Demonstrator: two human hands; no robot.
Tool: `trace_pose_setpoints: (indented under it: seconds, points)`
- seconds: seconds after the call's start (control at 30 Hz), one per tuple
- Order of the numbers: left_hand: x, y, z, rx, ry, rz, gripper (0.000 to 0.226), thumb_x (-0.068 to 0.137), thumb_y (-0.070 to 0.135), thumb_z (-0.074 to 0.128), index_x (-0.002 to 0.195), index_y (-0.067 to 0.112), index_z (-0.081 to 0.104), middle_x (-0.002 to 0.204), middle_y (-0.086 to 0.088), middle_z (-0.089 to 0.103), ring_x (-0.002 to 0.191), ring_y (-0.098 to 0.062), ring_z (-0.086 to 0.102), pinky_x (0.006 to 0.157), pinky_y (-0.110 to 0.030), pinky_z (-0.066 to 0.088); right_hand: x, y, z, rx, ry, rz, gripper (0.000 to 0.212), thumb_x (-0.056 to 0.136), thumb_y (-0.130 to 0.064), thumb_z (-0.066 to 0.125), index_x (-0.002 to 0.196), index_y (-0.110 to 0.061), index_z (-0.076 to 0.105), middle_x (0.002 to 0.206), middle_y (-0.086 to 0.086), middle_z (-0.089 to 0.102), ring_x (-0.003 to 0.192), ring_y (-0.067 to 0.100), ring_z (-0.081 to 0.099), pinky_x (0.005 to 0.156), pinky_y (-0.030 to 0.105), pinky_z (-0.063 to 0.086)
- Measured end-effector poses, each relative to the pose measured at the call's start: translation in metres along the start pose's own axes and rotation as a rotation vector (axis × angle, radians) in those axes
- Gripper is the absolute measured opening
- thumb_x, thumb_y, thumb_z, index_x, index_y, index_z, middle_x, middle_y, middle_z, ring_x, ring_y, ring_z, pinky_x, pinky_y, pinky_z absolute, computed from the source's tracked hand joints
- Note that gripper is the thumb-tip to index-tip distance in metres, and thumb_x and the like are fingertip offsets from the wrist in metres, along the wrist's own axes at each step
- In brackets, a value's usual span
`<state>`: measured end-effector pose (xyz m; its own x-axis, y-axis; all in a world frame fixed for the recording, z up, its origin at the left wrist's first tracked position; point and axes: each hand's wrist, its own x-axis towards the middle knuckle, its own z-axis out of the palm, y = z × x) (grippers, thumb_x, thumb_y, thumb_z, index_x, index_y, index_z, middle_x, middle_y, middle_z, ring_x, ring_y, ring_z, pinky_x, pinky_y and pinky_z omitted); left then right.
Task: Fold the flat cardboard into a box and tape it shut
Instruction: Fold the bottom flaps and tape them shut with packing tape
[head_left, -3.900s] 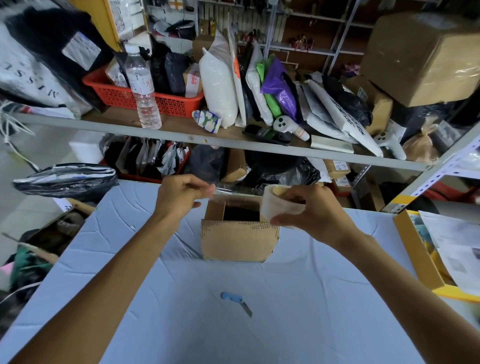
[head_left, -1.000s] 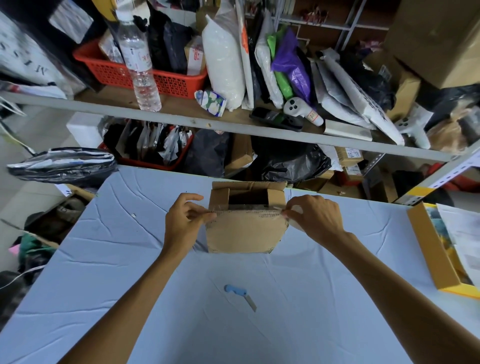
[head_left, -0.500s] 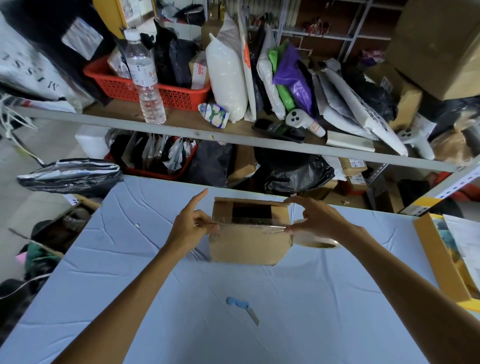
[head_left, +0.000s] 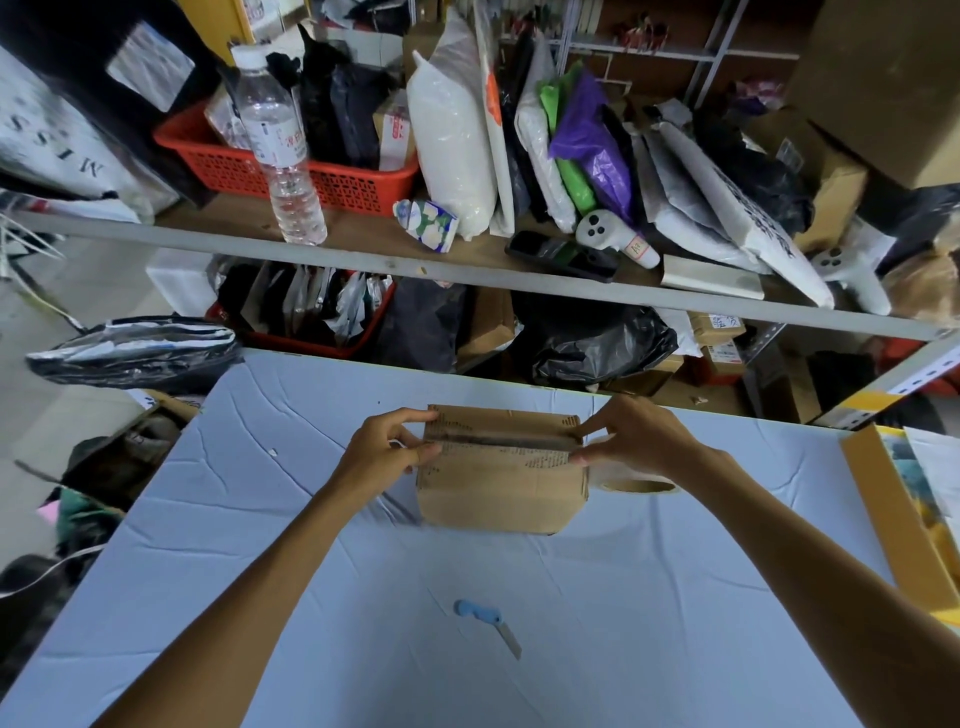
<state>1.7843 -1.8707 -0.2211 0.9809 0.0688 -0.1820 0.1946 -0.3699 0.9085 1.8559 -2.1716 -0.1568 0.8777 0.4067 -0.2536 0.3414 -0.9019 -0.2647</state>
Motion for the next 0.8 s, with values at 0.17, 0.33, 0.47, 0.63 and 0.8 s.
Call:
trace_pose_setpoints:
  seconds: [0.17,0.33,0.47,0.63,0.8]
  points:
    - [0.003,0.001,0.004,0.051,0.088,0.024,0.033,0.08,0.026,0.074,0.112,0.025,0.066,0.072,0.0,0.067,0.071,-0.016,0.066,0.06,-0.019,0.055,0.006,0.0,0.0,-0.062,-0.006,-0.004,0.037,0.074,-0.06,0.069,0.106,-0.042,0.072,0.101,-0.009,0.066,0.084,0.01,0.05,0.057,0.025,0.033]
    - [0.007,0.001,0.011,0.12,0.173,0.082,0.031,0.076,0.025,0.077,0.105,0.021,0.069,0.073,0.009,0.065,0.069,-0.01,0.063,0.058,-0.02,0.053,0.009,-0.002,-0.001,-0.07,0.014,-0.006,0.032,0.075,-0.058,0.069,0.102,-0.042,0.073,0.109,-0.01,0.067,0.088,0.01,0.053,0.054,0.019,0.029]
    - [0.007,0.001,0.014,0.127,0.209,0.098,0.03,0.075,0.022,0.078,0.103,0.018,0.07,0.08,0.007,0.066,0.07,-0.009,0.062,0.061,-0.025,0.054,0.01,-0.003,-0.001,-0.054,0.055,0.065,0.038,0.069,-0.059,0.073,0.094,-0.031,0.067,0.104,-0.006,0.064,0.093,0.015,0.055,0.059,0.026,0.03]
    - [0.008,0.003,0.015,0.14,0.227,0.07,0.029,0.073,0.022,0.08,0.101,0.018,0.071,0.076,0.002,0.068,0.068,-0.011,0.062,0.062,-0.027,0.054,0.015,-0.01,-0.001,-0.115,0.089,0.2,0.056,0.06,-0.064,0.076,0.082,-0.016,0.06,0.083,0.0,0.063,0.077,0.02,0.056,0.056,0.028,0.034]
    - [0.009,0.006,0.016,0.161,0.242,0.032,0.027,0.072,0.022,0.081,0.098,0.021,0.071,0.072,0.0,0.07,0.064,-0.008,0.062,0.061,-0.02,0.05,0.018,-0.01,0.004,-0.176,0.212,0.234,0.045,0.065,-0.065,0.072,0.079,-0.024,0.063,0.08,-0.003,0.064,0.075,0.019,0.056,0.059,0.027,0.033]
